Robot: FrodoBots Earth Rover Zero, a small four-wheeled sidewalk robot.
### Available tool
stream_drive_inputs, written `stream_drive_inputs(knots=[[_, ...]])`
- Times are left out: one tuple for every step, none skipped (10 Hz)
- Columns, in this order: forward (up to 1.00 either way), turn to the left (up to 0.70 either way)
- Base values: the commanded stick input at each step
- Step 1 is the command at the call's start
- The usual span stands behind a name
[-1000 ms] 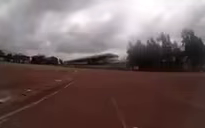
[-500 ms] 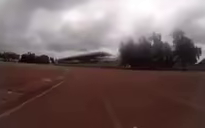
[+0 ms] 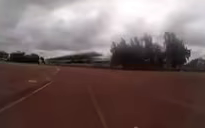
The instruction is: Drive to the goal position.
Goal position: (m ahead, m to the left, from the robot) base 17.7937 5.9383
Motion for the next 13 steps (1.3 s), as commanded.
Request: stream_drive_inputs(knots=[[0.70,0.00],[0.70,0.00],[0.70,0.00],[0.70,0.00],[0.70,0.00],[0.70,0.00],[0.70,0.00],[0.70,0.00],[0.70,0.00],[0.70,0.00],[0.70,0.00],[0.70,0.00],[0.70,0.00]])
